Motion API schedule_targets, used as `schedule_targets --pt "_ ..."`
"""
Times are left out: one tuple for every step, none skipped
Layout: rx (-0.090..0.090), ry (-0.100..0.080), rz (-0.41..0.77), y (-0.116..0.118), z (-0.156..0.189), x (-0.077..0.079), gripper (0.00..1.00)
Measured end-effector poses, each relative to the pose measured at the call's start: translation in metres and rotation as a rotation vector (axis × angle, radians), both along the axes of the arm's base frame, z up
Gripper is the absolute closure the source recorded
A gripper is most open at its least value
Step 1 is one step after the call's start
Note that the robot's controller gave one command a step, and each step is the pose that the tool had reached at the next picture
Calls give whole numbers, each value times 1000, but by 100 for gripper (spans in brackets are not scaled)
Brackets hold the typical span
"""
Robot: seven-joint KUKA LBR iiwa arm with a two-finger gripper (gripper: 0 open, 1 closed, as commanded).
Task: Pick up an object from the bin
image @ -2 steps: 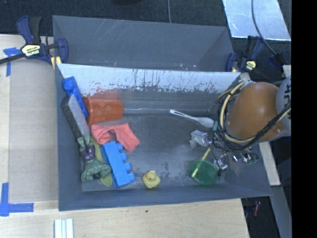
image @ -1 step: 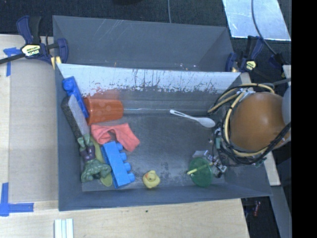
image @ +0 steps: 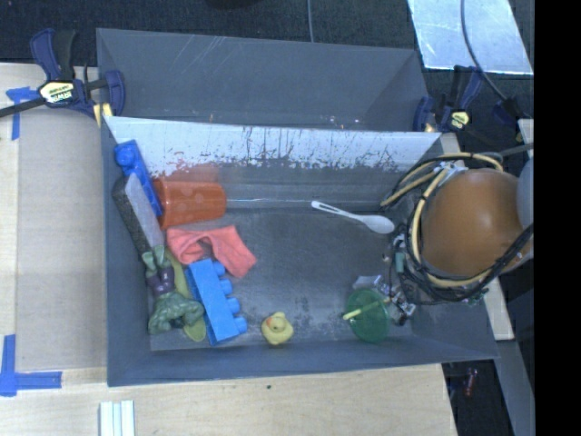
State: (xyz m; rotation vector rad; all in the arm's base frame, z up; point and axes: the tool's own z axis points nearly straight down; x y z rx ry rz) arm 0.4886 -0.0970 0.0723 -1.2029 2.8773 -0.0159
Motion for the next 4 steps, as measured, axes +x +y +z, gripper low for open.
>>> schedule_targets --pt "-1 13 85 -2 69 2 100" --pt "2 13 30 -1 144 4 100" --pt "-3 6 173 -8 84 6 100" --pt "-2 9 211 -8 24 6 100"
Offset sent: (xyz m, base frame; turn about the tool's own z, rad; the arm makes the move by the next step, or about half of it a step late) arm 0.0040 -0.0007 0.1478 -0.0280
